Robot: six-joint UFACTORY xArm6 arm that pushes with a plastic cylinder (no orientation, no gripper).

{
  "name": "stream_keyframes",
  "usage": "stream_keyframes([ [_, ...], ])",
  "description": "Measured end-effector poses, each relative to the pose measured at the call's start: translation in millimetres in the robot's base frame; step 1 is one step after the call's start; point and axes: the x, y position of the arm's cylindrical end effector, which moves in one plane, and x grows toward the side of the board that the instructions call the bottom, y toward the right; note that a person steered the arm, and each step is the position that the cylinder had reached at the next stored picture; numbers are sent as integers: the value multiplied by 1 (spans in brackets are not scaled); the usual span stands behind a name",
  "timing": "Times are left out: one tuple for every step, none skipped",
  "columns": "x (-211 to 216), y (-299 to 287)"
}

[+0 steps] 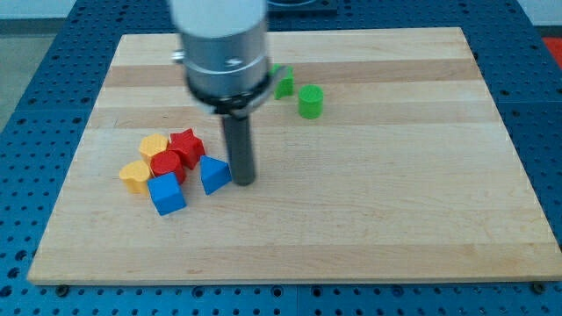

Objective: Move green circle into group of blocks

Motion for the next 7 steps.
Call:
stream_keyframes([
  [7, -28],
  [5, 16],
  [-14, 97],
  [-49, 167],
  [-112, 190],
  [-157, 161],
  [-130, 93],
])
